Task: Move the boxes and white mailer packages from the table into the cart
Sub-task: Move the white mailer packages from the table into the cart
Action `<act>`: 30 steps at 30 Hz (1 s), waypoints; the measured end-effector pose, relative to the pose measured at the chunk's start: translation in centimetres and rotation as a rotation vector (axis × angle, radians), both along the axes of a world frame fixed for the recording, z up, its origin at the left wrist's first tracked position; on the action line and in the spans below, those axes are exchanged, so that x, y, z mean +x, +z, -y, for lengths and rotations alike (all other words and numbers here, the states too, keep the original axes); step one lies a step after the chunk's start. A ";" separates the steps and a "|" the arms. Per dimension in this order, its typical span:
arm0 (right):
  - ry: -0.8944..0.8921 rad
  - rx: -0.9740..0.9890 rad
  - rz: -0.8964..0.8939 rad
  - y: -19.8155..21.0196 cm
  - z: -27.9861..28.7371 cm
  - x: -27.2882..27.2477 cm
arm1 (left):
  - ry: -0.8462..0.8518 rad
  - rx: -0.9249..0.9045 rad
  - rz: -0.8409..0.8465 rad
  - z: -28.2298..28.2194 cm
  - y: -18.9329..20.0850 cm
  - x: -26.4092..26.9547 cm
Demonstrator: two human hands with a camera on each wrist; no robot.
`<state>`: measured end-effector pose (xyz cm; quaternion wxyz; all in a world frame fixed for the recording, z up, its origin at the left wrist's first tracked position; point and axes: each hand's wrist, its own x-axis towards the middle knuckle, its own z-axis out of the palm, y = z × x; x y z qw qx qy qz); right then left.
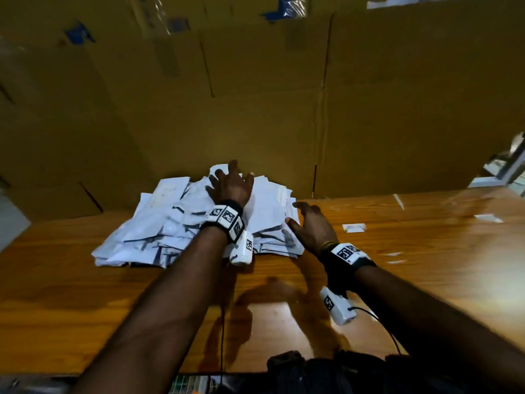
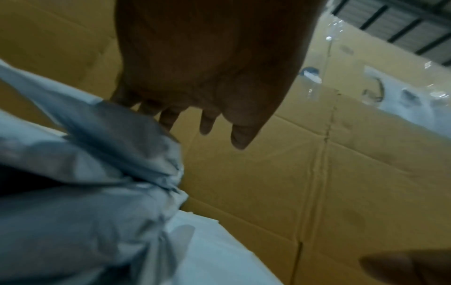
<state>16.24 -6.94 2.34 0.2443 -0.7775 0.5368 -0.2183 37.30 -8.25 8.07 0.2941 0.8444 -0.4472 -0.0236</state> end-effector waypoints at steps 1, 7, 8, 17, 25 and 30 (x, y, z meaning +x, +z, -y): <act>0.017 -0.017 -0.012 0.2 0.1 0.8 | 0.023 0.109 -0.076 0.3 0.1 1.1; 0.091 -0.076 -0.050 1.0 0.6 4.9 | 0.062 0.418 -0.069 1.7 -1.2 5.0; 0.098 -0.087 -0.051 1.2 0.8 5.5 | 0.072 0.409 -0.076 1.9 -1.3 5.4; 0.154 -0.081 0.049 2.7 3.2 11.3 | 0.077 0.161 -0.223 0.2 -0.5 8.3; 0.168 -0.002 -0.004 4.4 6.4 17.3 | 0.034 0.110 -0.386 -3.4 0.2 12.0; 0.227 0.015 -0.135 4.2 7.0 20.5 | 0.080 0.276 -0.263 -4.1 -0.6 12.7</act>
